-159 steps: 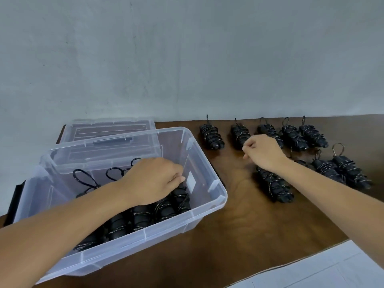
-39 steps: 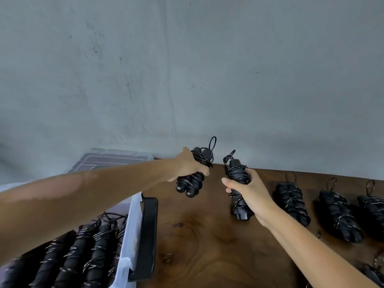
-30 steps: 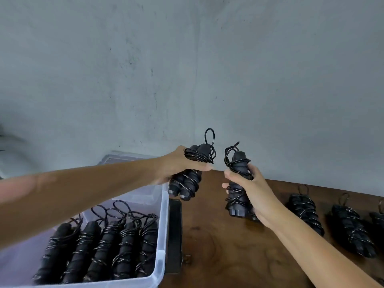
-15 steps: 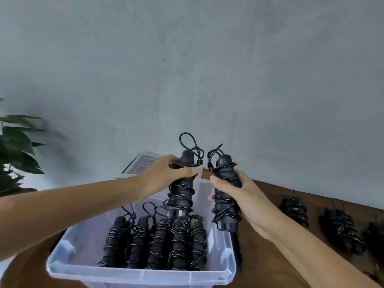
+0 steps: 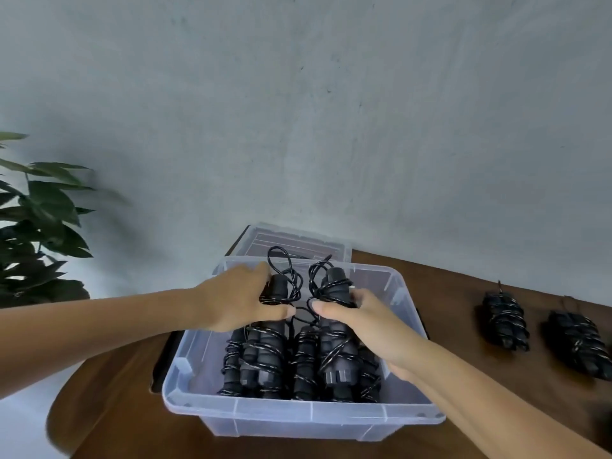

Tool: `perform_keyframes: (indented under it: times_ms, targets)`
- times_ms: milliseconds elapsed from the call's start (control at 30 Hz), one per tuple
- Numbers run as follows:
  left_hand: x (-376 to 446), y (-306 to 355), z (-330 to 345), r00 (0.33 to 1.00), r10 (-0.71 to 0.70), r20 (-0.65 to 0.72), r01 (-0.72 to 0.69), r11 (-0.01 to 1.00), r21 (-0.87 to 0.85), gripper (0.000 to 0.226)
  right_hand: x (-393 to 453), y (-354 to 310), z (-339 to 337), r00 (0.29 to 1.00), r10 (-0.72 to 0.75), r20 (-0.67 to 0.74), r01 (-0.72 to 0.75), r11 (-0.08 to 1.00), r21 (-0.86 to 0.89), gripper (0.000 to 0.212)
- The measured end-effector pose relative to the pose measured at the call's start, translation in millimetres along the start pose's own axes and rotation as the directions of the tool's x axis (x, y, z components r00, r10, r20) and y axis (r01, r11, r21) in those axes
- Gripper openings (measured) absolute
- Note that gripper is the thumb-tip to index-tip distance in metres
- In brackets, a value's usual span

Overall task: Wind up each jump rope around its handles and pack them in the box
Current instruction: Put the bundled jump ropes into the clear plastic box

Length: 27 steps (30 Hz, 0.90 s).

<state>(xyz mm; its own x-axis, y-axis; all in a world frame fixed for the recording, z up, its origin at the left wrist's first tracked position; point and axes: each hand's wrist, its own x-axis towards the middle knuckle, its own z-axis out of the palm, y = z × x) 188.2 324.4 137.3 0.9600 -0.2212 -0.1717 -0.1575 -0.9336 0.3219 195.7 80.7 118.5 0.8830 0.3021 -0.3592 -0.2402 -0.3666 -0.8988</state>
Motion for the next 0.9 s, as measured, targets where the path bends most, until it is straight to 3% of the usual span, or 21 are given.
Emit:
perform_keyframes:
  times_ms: [167,400,533,700,800,900]
  targets:
    - [-4,-14,6,0.996,-0.025,0.083,0.002,0.965,0.261,0.075,5,1,14,0.998,0.052,0.028,-0.054,0.995,0.089,0.034]
    - [-1,-17,15,0.985,-0.048,0.164,-0.054,0.825,0.562,0.089,5,4,27,0.962,0.121,0.243,-0.158,0.978,0.140,0.029]
    - [-4,-18,11,0.987,-0.052,0.150,-0.050,0.795,0.604,0.085,7,6,27,0.940,0.120,0.319,-0.192,0.960,0.206,0.032]
    - [-16,-19,14,0.996,0.084,0.009,-0.074,0.818,0.570,0.070,12,10,28,0.933,0.117,0.340,-0.208,0.947,0.243,0.028]
    - [-18,-24,16,0.979,0.194,-0.063,-0.134,0.844,0.519,0.064,21,15,34,0.942,0.151,0.299,-0.215,0.958,0.192,0.034]
    - [-17,-32,20,0.972,0.233,-0.037,-0.190,0.867,0.461,0.067,27,19,42,0.950,0.183,0.254,-0.205,0.977,0.062,0.046]
